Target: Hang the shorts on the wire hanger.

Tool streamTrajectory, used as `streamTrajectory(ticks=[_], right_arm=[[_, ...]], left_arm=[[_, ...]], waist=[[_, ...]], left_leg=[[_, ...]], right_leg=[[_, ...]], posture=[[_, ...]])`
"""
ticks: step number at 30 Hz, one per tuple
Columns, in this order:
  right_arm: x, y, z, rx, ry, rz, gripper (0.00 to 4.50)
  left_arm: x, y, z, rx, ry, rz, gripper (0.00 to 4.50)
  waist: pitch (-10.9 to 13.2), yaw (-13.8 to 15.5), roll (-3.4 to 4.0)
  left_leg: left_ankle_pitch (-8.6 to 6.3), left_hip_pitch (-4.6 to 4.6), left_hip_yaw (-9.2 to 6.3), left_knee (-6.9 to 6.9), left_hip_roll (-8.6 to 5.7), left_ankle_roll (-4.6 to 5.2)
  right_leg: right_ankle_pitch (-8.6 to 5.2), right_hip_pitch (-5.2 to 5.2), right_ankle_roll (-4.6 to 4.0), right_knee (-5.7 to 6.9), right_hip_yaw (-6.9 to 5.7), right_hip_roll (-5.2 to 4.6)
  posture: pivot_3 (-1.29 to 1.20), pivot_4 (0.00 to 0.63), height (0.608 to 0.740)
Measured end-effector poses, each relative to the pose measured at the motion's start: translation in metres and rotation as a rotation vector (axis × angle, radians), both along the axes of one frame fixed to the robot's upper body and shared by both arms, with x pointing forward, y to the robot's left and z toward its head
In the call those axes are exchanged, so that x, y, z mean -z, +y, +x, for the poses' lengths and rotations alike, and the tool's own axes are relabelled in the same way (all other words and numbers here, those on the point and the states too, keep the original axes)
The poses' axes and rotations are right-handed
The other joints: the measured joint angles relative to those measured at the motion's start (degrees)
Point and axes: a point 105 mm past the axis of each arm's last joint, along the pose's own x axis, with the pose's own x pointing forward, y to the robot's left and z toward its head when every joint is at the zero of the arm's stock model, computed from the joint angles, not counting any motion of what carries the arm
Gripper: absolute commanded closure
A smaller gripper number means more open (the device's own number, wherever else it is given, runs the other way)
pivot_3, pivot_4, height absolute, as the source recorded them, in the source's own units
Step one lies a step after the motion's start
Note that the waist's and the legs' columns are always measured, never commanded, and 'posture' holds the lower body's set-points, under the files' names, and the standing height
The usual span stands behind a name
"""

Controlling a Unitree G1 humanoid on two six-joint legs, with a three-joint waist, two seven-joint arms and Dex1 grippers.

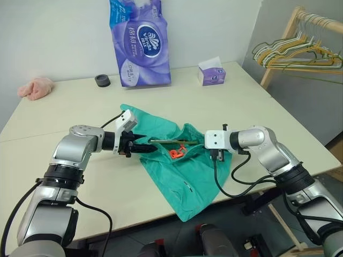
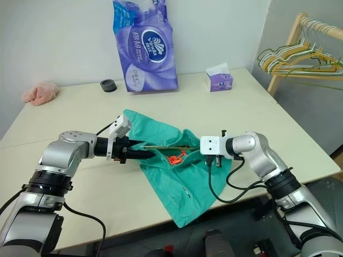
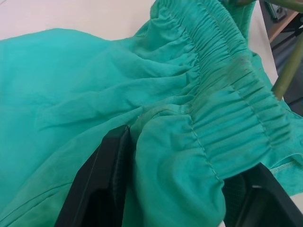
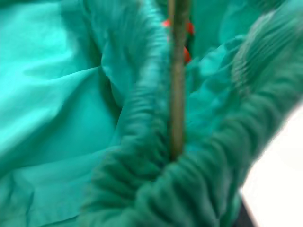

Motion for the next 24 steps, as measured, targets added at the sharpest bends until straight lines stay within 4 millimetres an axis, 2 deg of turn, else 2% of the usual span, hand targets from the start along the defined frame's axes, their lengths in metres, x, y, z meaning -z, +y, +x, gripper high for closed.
streamTrajectory(ticks=[11, 13, 19, 24], right_arm=[[-0.002, 0.001, -0.004, -0.005, 0.025, -0.022, 4.50], [-0.003, 0.001, -0.005, -0.003, 0.029, -0.025, 4.50], [-0.006, 0.003, -0.008, 0.006, 0.048, -0.016, 4.50], [-0.013, 0.006, -0.013, -0.001, 0.044, 0.007, 4.50]], left_arm=[[0.002, 0.000, 0.000, -0.004, 0.005, 0.001, 2.43], [0.002, 0.000, 0.000, -0.006, 0.003, 0.001, 1.70], [-0.003, 0.003, 0.002, -0.005, -0.037, -0.005, 0.02], [-0.011, 0.019, 0.007, -0.029, -0.059, -0.014, 0.02]], waist=[[0.0, -0.1, 0.00], [0.0, -0.1, 0.00], [0.0, -0.1, 0.00], [0.0, -0.2, 0.00]], left_leg=[[0.00, -0.01, -0.04, 0.00, 0.00, -0.01], [0.00, -0.01, -0.04, 0.00, 0.00, -0.02], [0.00, -0.01, -0.06, 0.00, 0.00, -0.02], [0.00, -0.02, -0.10, 0.00, -0.01, -0.04]], right_leg=[[0.00, 0.00, 0.00, 0.00, -0.02, 0.00], [0.00, 0.00, 0.00, -0.01, -0.02, 0.00], [0.00, -0.01, 0.00, 0.00, -0.01, -0.01], [0.00, -0.01, 0.00, -0.02, -0.04, -0.01]], posture=[[-0.28, 0.054, 0.740], [-0.28, 0.054, 0.740], [-0.28, 0.054, 0.740], [-0.28, 0.053, 0.740]])
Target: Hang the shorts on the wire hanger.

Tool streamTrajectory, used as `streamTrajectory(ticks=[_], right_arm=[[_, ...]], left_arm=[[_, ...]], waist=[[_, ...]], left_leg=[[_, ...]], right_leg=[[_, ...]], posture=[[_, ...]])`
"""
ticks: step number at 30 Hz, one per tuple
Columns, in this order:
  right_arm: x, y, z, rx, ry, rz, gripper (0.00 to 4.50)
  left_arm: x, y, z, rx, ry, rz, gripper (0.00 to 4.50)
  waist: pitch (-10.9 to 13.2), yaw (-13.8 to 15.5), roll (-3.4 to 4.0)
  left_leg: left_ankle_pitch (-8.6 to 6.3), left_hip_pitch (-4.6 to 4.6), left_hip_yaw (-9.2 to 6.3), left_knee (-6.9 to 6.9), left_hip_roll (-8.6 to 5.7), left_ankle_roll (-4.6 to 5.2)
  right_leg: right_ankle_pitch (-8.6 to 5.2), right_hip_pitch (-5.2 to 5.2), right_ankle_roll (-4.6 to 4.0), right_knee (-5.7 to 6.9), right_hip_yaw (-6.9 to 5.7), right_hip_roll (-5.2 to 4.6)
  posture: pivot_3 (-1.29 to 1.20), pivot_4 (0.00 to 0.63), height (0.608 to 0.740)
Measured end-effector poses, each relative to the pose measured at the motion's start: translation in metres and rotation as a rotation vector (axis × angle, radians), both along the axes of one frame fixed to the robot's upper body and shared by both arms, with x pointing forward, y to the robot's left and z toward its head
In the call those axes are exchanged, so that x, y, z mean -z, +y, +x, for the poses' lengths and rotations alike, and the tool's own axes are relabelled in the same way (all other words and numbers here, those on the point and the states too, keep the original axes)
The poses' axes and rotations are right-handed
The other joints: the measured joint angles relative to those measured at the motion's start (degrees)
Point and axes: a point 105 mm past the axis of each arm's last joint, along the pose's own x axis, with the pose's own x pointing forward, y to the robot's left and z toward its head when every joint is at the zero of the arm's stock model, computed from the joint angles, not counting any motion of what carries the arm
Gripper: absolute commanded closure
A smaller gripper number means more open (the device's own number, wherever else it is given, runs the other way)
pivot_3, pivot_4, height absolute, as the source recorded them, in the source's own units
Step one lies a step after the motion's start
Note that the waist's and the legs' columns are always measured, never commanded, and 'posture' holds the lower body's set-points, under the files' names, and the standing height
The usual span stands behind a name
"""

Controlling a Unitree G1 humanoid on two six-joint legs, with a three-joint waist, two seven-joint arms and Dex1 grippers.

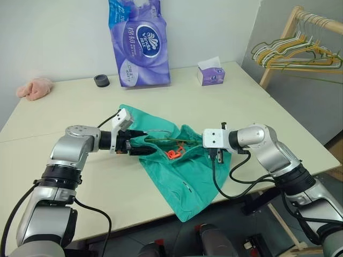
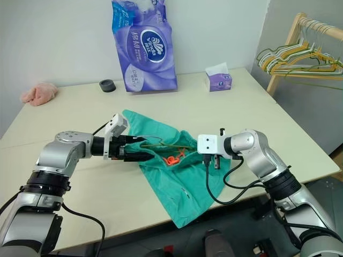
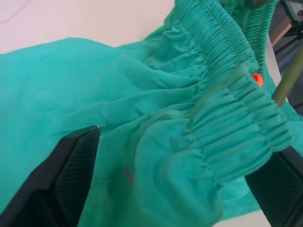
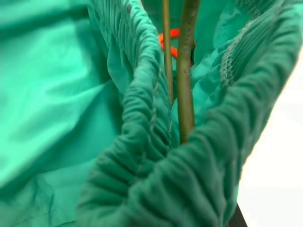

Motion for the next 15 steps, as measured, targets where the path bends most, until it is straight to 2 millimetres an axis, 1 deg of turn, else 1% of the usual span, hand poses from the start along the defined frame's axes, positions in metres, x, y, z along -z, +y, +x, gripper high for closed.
streamTrajectory(ticks=[3, 5, 9, 15], right_arm=[[0.000, -0.005, -0.004, 0.010, 0.038, 0.019, 4.50], [-0.004, -0.007, -0.006, 0.017, 0.055, 0.034, 4.50], [-0.012, -0.010, -0.012, 0.012, 0.081, 0.057, 4.50], [-0.011, -0.013, -0.017, 0.036, 0.127, 0.081, 4.50]], left_arm=[[-0.003, 0.019, 0.002, -0.034, -0.016, 0.025, 0.02], [-0.002, 0.028, 0.003, -0.050, -0.015, 0.036, 0.02], [-0.001, 0.034, 0.005, -0.059, -0.025, 0.051, 0.02], [0.001, 0.034, 0.004, -0.033, -0.028, 0.069, 0.02]], waist=[[0.0, 0.0, 0.01], [0.0, 0.1, 0.01], [0.0, 0.1, 0.00], [0.0, 0.0, 0.00]], left_leg=[[0.00, 0.00, -0.01, 0.00, 0.00, -0.01], [0.00, 0.00, -0.03, 0.00, -0.01, 0.00], [-0.03, -0.05, -0.06, 0.01, -0.02, 0.05], [-0.07, -0.05, -0.06, 0.00, -0.02, 0.11]], right_leg=[[0.00, -0.01, 0.00, 0.00, -0.01, 0.00], [0.00, 0.00, 0.00, 0.00, -0.03, 0.00], [0.00, 0.00, 0.00, -0.02, -0.05, -0.03], [0.00, -0.02, 0.00, 0.00, -0.05, -0.02]], posture=[[-0.28, 0.050, 0.740], [-0.28, 0.050, 0.740], [-0.28, 0.047, 0.740], [-0.29, 0.045, 0.740]])
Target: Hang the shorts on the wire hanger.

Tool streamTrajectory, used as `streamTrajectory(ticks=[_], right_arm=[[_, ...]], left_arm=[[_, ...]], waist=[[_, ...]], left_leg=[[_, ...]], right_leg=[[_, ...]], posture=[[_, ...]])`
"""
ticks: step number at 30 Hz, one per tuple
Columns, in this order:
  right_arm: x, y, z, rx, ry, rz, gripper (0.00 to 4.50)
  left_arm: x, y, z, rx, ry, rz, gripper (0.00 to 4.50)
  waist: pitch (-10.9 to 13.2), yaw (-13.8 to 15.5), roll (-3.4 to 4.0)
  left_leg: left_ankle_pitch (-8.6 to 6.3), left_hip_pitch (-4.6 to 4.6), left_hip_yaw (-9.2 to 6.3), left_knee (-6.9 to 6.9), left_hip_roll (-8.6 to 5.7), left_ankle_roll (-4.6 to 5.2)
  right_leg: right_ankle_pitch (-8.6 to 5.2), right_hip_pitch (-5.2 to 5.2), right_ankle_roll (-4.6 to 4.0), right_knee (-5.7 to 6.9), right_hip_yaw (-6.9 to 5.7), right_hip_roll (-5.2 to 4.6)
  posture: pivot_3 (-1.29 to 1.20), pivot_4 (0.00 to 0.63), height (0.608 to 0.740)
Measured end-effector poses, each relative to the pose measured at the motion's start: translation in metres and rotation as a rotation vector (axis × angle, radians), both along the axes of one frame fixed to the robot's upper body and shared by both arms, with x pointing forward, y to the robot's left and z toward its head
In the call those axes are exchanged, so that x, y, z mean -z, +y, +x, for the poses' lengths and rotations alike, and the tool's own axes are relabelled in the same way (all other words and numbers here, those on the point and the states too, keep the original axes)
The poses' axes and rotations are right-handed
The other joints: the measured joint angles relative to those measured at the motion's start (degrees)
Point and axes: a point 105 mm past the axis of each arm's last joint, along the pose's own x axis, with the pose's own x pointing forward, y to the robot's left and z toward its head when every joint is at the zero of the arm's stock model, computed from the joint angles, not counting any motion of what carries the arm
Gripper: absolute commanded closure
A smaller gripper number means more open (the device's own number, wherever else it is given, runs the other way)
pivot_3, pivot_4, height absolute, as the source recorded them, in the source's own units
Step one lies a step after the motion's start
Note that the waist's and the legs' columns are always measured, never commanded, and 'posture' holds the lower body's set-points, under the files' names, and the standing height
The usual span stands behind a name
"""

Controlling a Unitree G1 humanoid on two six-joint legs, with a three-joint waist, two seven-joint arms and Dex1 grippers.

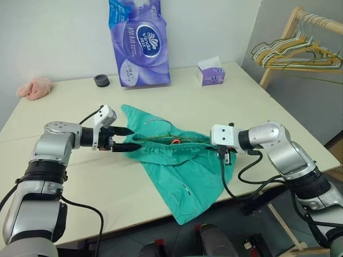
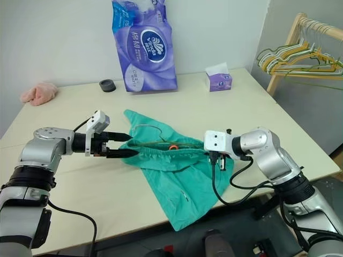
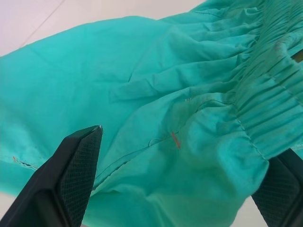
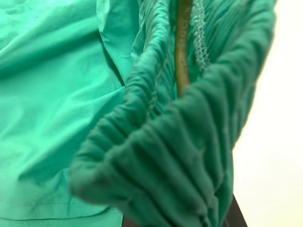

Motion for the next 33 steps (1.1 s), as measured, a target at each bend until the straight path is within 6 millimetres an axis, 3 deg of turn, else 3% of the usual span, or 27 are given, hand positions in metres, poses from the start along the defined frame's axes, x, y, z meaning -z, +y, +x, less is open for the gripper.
streamTrajectory(ticks=[6, 10, 16, 21, 24, 28, 31, 33], right_arm=[[0.001, -0.001, 0.000, 0.019, 0.005, 0.006, 4.50], [0.004, -0.001, -0.002, 0.023, 0.013, 0.014, 4.50], [0.012, -0.014, -0.005, 0.091, 0.103, 0.060, 4.50], [0.018, -0.037, -0.007, 0.206, 0.198, 0.112, 4.50], [0.023, -0.050, -0.010, 0.313, 0.299, 0.188, 4.50], [0.028, -0.078, -0.012, 0.501, 0.389, 0.275, 4.50], [0.028, -0.101, -0.015, 0.651, 0.439, 0.350, 4.50], [0.027, -0.116, -0.020, 0.760, 0.461, 0.416, 4.50]], left_arm=[[-0.002, -0.008, 0.003, -0.009, 0.025, -0.057, 0.02], [-0.008, -0.009, -0.012, 0.078, 0.049, -0.045, 0.02], [-0.016, 0.024, -0.006, 0.031, -0.080, 0.129, 0.02], [-0.034, 0.038, 0.010, -0.067, -0.178, 0.130, 0.02], [-0.043, 0.027, 0.007, -0.004, -0.202, 0.111, 0.02], [-0.034, -0.002, -0.006, 0.111, -0.170, 0.047, 0.02], [-0.024, -0.033, -0.020, 0.193, -0.110, -0.046, 0.02], [-0.027, -0.060, -0.029, 0.255, -0.093, -0.130, 0.02]], waist=[[0.0, 0.0, 0.00], [0.0, -0.5, 0.00], [0.0, -0.2, 0.00], [0.0, 0.4, -0.03], [0.0, 0.3, -0.02], [0.0, 0.2, -0.01], [0.0, 0.2, -0.01], [0.0, 0.4, -0.01]], left_leg=[[0.00, -0.08, -0.01, 0.02, -0.01, 0.01], [0.08, -0.13, -0.02, 0.00, 0.01, -0.14], [0.09, -0.13, -0.06, 0.00, -0.02, -0.15], [-0.01, -0.25, -0.11, 0.06, -0.08, 0.03], [-0.02, -0.25, -0.11, 0.06, -0.07, 0.03], [-0.03, -0.25, -0.11, 0.05, -0.07, 0.05], [-0.03, -0.26, -0.11, 0.06, -0.06, 0.06], [-0.04, -0.31, -0.14, 0.06, -0.05, 0.07]], right_leg=[[0.00, -0.04, 0.00, 0.01, -0.01, -0.01], [0.00, -0.12, 0.00, 0.04, 0.00, 0.00], [0.00, -0.11, -0.01, 0.01, -0.02, -0.01], [0.00, -0.11, 0.00, -0.01, -0.11, -0.08], [0.00, -0.12, 0.00, 0.02, -0.08, -0.08], [0.00, -0.12, 0.00, 0.04, -0.05, -0.09], [0.00, -0.12, 0.00, 0.03, -0.04, -0.09], [0.00, -0.11, 0.00, 0.02, -0.08, -0.09]], posture=[[-0.29, 0.045, 0.740], [-0.28, 0.045, 0.740], [-0.28, 0.047, 0.740], [-0.28, 0.051, 0.740], [-0.29, 0.054, 0.740], [-0.30, 0.064, 0.740], [-0.33, 0.074, 0.740], [-0.34, 0.079, 0.740]])
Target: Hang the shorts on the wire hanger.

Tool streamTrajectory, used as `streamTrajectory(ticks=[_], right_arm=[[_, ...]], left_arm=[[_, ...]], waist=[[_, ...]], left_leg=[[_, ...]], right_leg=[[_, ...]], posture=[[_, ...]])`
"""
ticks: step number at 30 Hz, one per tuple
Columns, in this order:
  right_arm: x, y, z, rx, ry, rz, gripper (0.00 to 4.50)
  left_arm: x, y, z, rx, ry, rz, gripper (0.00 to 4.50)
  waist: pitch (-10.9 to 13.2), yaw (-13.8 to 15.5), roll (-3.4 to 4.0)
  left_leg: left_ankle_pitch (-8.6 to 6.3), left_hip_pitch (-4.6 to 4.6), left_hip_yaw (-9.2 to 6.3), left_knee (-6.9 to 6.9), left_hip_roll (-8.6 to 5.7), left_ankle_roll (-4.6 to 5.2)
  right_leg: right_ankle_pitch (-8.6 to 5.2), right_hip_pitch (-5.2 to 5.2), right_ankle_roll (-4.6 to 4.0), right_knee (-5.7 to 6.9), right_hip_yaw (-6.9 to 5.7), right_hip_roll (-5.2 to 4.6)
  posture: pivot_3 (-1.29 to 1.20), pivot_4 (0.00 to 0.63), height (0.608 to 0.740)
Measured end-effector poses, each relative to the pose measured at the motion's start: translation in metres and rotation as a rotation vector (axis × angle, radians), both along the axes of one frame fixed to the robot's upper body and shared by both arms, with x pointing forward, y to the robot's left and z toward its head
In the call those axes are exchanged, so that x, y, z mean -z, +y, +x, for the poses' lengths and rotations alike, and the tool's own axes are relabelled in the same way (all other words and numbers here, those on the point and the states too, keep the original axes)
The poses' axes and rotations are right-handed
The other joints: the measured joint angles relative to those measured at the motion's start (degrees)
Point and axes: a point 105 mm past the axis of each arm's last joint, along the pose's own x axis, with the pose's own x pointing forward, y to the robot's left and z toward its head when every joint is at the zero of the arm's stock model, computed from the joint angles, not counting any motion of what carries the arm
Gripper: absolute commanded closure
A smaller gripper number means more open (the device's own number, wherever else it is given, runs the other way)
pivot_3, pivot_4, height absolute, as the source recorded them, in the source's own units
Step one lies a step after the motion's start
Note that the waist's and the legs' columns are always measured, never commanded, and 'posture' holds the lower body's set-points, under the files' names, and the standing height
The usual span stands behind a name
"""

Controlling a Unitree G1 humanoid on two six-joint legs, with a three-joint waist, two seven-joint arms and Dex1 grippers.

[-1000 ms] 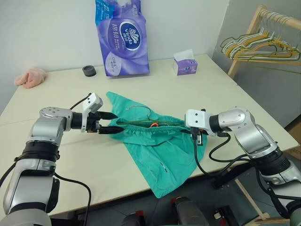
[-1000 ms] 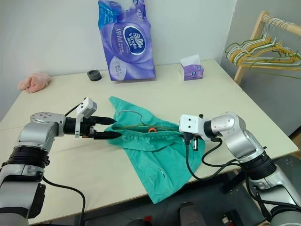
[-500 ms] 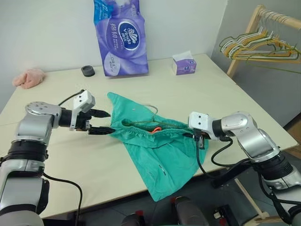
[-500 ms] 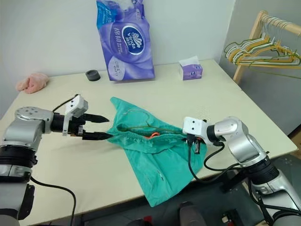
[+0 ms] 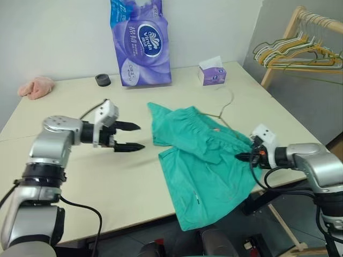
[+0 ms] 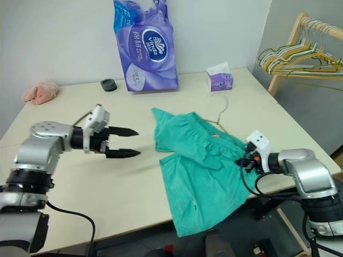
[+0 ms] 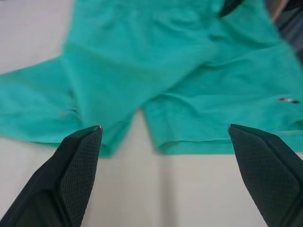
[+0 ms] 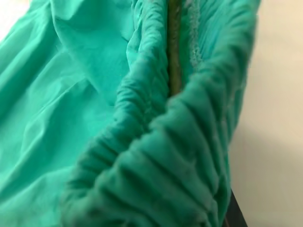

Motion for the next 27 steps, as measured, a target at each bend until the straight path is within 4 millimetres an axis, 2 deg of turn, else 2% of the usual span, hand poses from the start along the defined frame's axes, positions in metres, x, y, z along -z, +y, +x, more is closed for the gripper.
streamTrajectory(ticks=[2, 4, 8, 13, 16, 21, 25, 27], right_arm=[[-0.002, -0.013, -0.007, 0.100, 0.013, 0.030, 4.50], [-0.001, -0.025, -0.016, 0.185, 0.024, 0.041, 4.50], [-0.002, -0.047, -0.035, 0.344, 0.047, 0.044, 4.50], [-0.014, -0.083, -0.064, 0.548, 0.082, 0.030, 4.50], [-0.032, -0.108, -0.074, 0.656, 0.046, 0.026, 4.50], [-0.053, -0.139, -0.079, 0.797, -0.025, 0.016, 4.50], [-0.075, -0.158, -0.069, 0.890, -0.088, 0.008, 4.50], [-0.093, -0.171, -0.063, 0.954, -0.128, 0.011, 4.50]], left_arm=[[-0.009, -0.025, -0.008, 0.064, 0.015, -0.078, 0.02], [-0.015, -0.041, -0.014, 0.104, 0.031, -0.127, 0.02], [-0.018, -0.063, -0.019, 0.148, 0.021, -0.138, 0.02], [-0.019, -0.102, -0.011, 0.156, -0.144, -0.093, 0.02], [-0.027, -0.128, -0.008, 0.156, -0.199, -0.116, 0.02], [-0.043, -0.169, 0.002, 0.120, -0.261, -0.181, 0.02], [-0.065, -0.198, 0.004, 0.132, -0.339, -0.235, 0.02], [-0.078, -0.213, 0.008, 0.116, -0.371, -0.264, 0.02]], waist=[[0.0, 0.0, 0.01], [0.0, -0.2, 0.03], [0.0, -0.5, 0.13], [0.1, -0.3, 0.30], [0.2, -0.7, 0.44], [0.2, -2.4, 0.45], [0.4, -4.5, 0.74], [0.5, -5.7, 0.84]], left_leg=[[0.00, 0.00, 0.01, 0.01, 0.00, 0.01], [-0.01, 0.02, 0.01, 0.00, 0.00, 0.01], [-0.01, 0.06, 0.05, -0.02, 0.01, 0.02], [-0.06, 0.12, 0.13, 0.00, -0.02, 0.13], [-0.15, 0.19, 0.33, -0.01, -0.02, 0.28], [-0.22, 0.28, 0.51, -0.03, 0.01, 0.39], [-0.35, 0.41, 0.84, -0.07, -0.04, 0.61], [-0.42, 0.43, 0.92, -0.09, -0.04, 0.72]], right_leg=[[0.00, 0.03, 0.00, -0.02, 0.01, -0.01], [0.00, 0.04, 0.00, -0.01, 0.02, 0.01], [-0.01, 0.06, 0.01, -0.02, 0.03, 0.10], [-0.02, 0.27, 0.03, -0.17, -0.02, 0.22], [-0.06, 0.33, 0.10, -0.21, 0.06, 0.23], [-0.12, 0.42, 0.17, -0.26, 0.14, 0.27], [-0.24, 0.48, 0.36, -0.31, 0.20, 0.23], [-0.25, 0.51, 0.39, -0.41, 0.24, 0.23]], posture=[[-0.36, 0.086, 0.740], [-0.37, 0.089, 0.740], [-0.40, 0.099, 0.740], [-0.46, 0.113, 0.740], [-0.48, 0.118, 0.740], [-0.50, 0.127, 0.740], [-0.50, 0.133, 0.740], [-0.50, 0.136, 0.740]])
